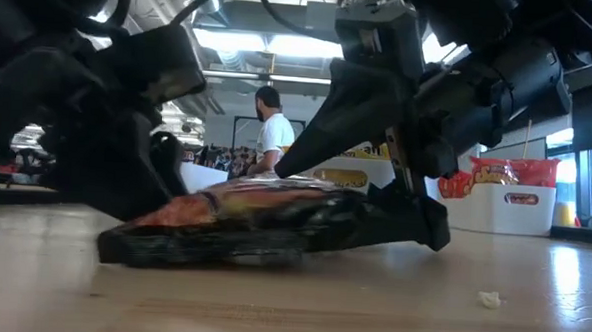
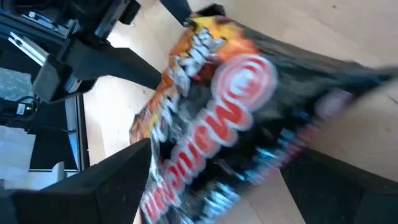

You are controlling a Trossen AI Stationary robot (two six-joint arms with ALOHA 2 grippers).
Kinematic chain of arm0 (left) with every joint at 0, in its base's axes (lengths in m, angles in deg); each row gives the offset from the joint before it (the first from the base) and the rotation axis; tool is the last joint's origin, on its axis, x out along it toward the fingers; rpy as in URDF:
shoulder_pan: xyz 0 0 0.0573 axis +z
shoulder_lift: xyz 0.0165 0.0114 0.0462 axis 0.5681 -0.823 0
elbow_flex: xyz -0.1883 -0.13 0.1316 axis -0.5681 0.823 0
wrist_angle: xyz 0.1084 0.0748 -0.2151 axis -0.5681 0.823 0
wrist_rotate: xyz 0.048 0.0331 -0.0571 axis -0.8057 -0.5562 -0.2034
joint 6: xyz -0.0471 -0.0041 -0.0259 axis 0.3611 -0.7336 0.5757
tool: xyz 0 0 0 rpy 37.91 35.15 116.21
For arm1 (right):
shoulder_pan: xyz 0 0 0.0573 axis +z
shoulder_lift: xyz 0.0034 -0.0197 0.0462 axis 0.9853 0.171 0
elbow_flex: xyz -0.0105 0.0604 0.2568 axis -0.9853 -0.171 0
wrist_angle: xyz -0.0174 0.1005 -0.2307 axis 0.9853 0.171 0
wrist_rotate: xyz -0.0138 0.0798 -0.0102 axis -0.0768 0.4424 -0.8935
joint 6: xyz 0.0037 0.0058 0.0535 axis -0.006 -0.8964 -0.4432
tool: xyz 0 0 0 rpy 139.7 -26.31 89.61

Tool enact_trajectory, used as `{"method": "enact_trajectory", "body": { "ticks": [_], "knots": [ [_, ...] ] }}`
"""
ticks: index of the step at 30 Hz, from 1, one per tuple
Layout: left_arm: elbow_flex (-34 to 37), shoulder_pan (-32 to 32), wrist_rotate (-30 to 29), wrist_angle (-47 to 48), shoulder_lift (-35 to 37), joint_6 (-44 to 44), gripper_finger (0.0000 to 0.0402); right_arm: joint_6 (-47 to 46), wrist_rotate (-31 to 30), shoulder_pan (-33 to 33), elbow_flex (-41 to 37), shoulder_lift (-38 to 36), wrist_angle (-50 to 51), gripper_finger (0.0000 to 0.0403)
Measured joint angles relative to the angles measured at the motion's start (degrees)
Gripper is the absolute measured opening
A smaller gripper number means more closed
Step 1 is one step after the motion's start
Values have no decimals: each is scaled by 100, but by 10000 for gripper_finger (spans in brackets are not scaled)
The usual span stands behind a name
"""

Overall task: Sort Maruchan noodles
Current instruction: Put the black noodle pack into the white left bin

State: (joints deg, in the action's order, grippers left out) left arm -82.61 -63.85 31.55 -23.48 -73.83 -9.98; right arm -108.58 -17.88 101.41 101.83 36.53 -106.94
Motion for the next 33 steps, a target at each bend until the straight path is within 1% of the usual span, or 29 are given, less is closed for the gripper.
{"method": "enact_trajectory", "body": {
  "ticks": [5,12,14,18,23,26,29,31,33],
  "knots": [
    [-2,109,13,-272,-122,-50,205,350,-127,4,-11,26,-418,344],
    [7,193,71,-598,-140,-231,205,878,-428,11,-11,24,-642,343],
    [8,203,-74,-638,-146,-282,205,1003,-477,13,-11,24,-643,336],
    [11,201,-281,-676,-146,-289,205,1167,-456,11,-11,22,-650,297],
    [11,196,-267,-675,-145,-300,205,1438,-380,11,-11,19,-546,221],
    [11,197,96,-582,-90,-414,205,1633,-98,9,-4,2,-562,176],
    [9,199,571,-338,113,-430,205,1799,-14,60,2,-6,-609,141],
    [9,201,946,30,374,-452,204,1947,-12,80,9,-37,-649,127],
    [9,195,1139,429,649,-409,204,2109,-7,115,9,-109,-604,123]
  ]
}}
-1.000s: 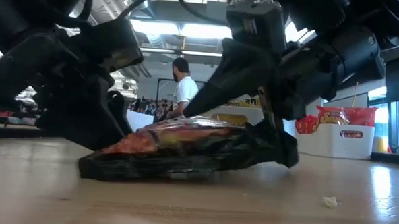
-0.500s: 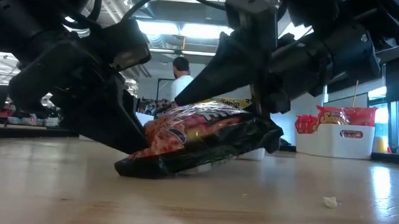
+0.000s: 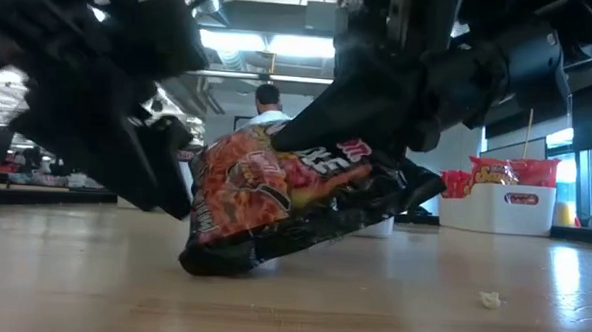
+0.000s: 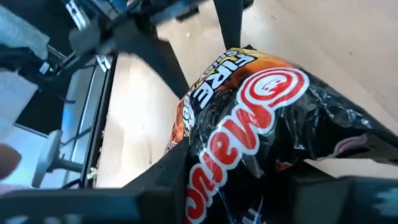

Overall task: Sort Maruchan noodles
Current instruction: Put the black noodle pack into the white left bin

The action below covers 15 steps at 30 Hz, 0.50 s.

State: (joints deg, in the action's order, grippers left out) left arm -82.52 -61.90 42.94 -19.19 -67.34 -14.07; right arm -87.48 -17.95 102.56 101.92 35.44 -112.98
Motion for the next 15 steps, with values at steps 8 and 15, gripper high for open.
{"method": "enact_trajectory", "body": {
  "ticks": [8,15],
  "knots": [
    [0,-349,-673,836,1138,-310,206,1189,-65,137,-20,-438,158,128],
    [0,-412,-1653,111,1406,-475,206,3010,-201,211,-17,-514,142,123]
  ]
}}
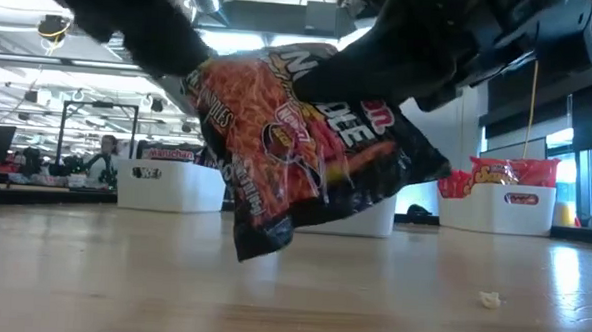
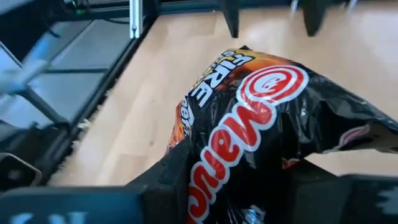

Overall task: Sort Maruchan noodles
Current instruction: Put the black noodle pack into the white left bin

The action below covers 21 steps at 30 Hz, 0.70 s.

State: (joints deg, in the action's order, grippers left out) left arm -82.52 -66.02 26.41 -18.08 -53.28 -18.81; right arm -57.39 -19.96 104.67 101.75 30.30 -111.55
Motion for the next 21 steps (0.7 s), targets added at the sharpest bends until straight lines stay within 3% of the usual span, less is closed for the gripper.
{"method": "enact_trajectory", "body": {
  "ticks": [5,9,14,21],
  "knots": [
    [5,32,79,-259,-93,44,206,598,-312,37,24,0,64,123],
    [0,127,520,-478,-80,-142,207,821,-471,28,389,0,858,123],
    [-3,213,411,-588,-12,-145,205,903,-770,28,888,0,1760,126],
    [-2,376,784,-560,-14,-30,215,1136,-773,116,1251,2,2253,128]
  ]
}}
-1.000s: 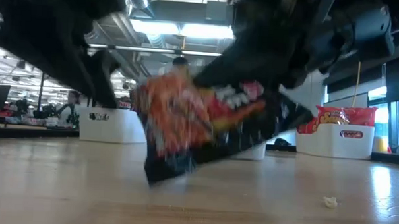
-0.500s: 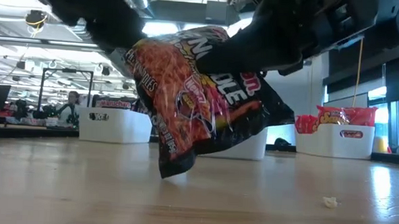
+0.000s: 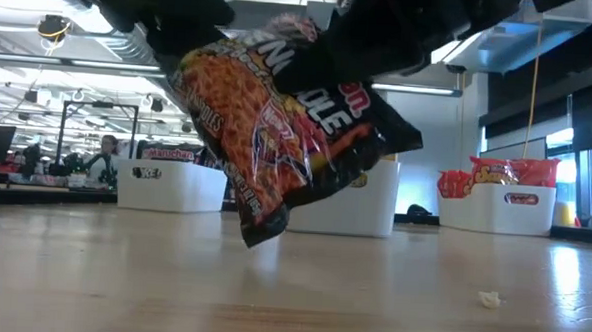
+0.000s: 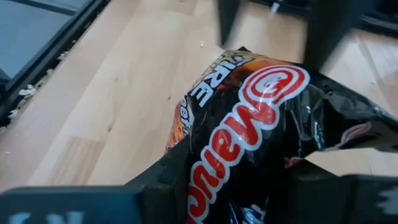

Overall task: Sort Maruchan noodles
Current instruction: Put the black noodle pack into the white left bin

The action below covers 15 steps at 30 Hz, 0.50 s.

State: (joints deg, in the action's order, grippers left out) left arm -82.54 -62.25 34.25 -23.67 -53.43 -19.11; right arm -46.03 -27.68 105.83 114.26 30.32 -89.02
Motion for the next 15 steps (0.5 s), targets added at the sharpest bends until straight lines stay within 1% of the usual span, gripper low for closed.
{"method": "enact_trajectory", "body": {
  "ticks": [2,5,6,9,15],
  "knots": [
    [0,107,175,4,0,-19,228,27,-11,30,79,0,107,128],
    [0,334,841,4,0,68,252,64,-115,24,161,1,309,128],
    [0,404,960,7,-1,71,259,68,-164,21,175,2,342,128],
    [0,521,996,78,-75,94,271,165,-218,18,180,2,340,128],
    [0,540,914,111,-275,188,273,161,-298,19,180,7,342,128]
  ]
}}
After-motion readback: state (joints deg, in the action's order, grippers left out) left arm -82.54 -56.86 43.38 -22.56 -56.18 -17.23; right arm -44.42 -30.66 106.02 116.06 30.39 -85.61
